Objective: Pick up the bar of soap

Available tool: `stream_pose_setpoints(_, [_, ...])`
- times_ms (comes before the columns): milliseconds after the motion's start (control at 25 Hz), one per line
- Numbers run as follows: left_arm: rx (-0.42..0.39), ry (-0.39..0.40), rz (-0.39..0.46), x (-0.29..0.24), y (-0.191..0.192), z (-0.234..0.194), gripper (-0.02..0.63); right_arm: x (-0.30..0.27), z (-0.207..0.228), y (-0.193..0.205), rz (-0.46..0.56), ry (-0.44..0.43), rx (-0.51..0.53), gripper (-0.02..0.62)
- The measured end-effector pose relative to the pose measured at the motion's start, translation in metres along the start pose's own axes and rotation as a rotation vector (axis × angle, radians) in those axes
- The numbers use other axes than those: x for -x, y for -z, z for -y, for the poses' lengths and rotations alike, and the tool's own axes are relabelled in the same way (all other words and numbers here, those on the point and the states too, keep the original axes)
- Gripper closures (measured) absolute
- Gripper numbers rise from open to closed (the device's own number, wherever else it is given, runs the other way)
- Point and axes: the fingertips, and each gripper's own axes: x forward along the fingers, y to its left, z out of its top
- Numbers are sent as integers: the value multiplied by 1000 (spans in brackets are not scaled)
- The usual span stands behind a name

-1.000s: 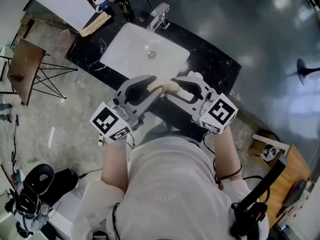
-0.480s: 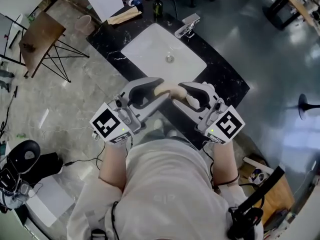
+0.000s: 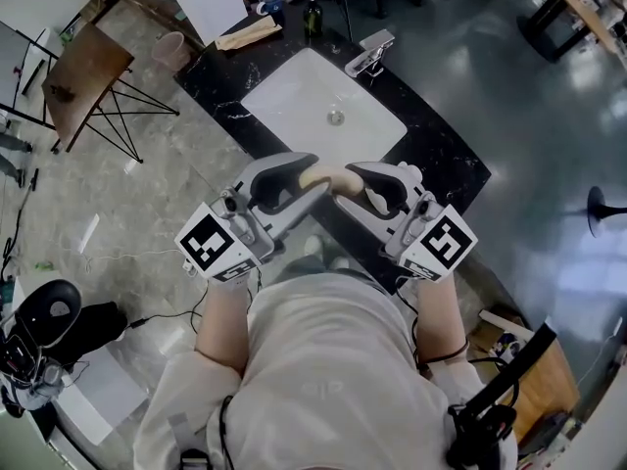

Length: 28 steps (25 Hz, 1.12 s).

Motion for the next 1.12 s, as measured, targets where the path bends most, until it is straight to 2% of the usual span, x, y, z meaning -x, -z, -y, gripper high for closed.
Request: stream_pose_setpoints(1120, [8,17,-21,-22,5,-1,486,13,16,1,15,28,-3,431])
